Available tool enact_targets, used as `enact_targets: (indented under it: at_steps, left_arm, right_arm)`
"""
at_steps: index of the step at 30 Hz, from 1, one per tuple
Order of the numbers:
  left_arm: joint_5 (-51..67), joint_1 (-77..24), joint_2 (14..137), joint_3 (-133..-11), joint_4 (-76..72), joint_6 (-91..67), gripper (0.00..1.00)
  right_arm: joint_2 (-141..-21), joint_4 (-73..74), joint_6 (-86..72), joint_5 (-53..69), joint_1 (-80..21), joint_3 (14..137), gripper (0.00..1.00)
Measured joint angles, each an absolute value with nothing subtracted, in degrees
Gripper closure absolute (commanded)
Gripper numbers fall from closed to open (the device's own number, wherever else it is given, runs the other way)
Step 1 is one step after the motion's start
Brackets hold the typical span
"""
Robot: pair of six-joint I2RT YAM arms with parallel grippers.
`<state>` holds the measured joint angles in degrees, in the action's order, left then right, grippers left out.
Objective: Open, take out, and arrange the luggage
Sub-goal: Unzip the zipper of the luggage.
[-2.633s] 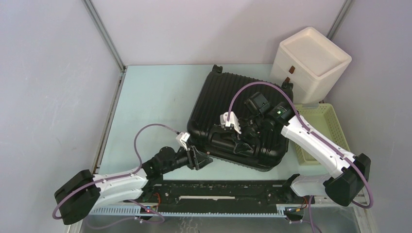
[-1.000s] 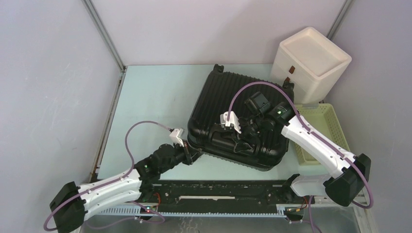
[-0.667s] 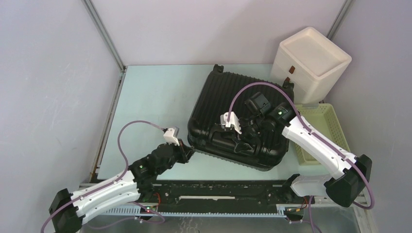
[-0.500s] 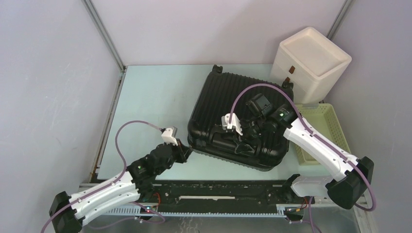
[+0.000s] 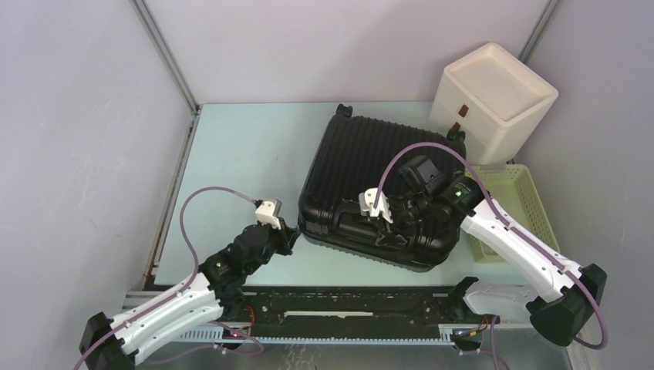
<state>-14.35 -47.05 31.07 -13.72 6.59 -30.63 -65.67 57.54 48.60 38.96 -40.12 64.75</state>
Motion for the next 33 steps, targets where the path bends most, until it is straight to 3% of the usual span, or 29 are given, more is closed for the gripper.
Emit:
enact_targets:
  at_steps: [9,22,33]
  left_arm:
    - [-14.35,-46.68,26.24,-12.99,8.14,-25.26,1.0]
    - [-14.35,-46.7,9.82,-9.02,16.53,-30.96,1.0]
    - [-13.45,-46.63,16.08,-8.56,8.14,-32.03,1.0]
  right_arm:
    - [-64.97,60.29,53.91,35.05,-44.21,65.23,1.0]
    - [-64.62,62.89,59.88,25.15,-51.72,66.85,1.0]
    - [-63.92,67.92,70.17,30.76,-40.82,66.85,1.0]
